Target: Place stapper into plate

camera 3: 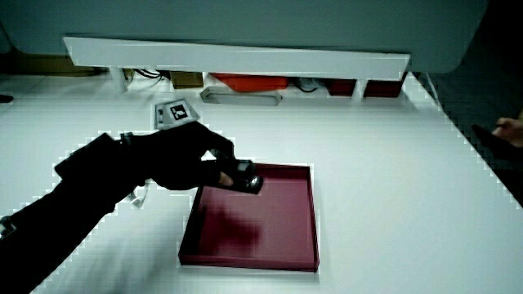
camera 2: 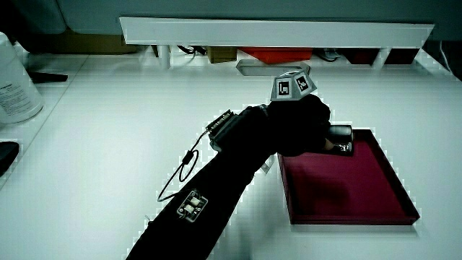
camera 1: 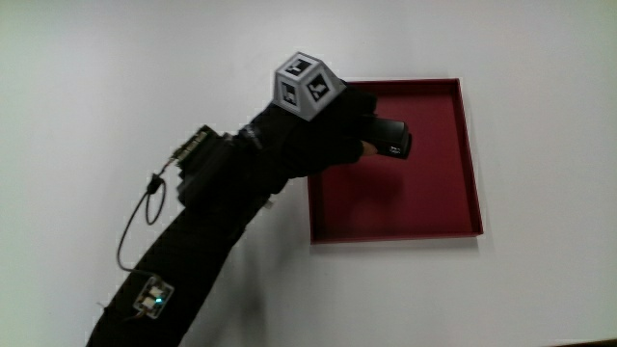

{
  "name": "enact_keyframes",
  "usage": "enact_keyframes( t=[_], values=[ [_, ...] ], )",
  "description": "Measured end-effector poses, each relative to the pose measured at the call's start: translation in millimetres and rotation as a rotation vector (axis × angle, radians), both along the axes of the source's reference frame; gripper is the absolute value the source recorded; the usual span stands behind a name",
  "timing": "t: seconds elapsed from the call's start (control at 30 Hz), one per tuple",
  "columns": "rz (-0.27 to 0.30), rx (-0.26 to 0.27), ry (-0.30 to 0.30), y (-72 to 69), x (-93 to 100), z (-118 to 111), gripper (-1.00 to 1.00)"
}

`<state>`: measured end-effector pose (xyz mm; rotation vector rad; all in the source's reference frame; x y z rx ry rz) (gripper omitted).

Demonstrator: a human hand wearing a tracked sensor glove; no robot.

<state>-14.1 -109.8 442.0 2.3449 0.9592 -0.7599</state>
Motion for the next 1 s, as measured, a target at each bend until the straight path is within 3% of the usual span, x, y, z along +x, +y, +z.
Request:
enact_keyframes(
  t=[0.03,0.07,0.1,0.27,0.4,0.53,0.87,1.0],
  values=[
    [-0.027,-0.045,-0.036,2.4,3.6,-2.1,0.0],
    [-0.023,0.006,-0.06,3.8,7.3,-2.6,0.0],
    [-0.047,-0.028,-0.099,7.6,9.2,-9.8,0.0],
    [-0.049,-0.082,-0.138,10.9,18.9,7.0,0.0],
    [-0.04,-0.065,-0.179,13.0,26.0,16.3,0.0],
    [-0.036,-0.086,-0.208,15.8,30.8,21.4,0.0],
    [-0.04,-0.115,-0.182,16.2,30.7,28.9,0.0],
    [-0.041,-0.121,-0.185,17.9,27.5,32.1,-0.33]
  ],
)
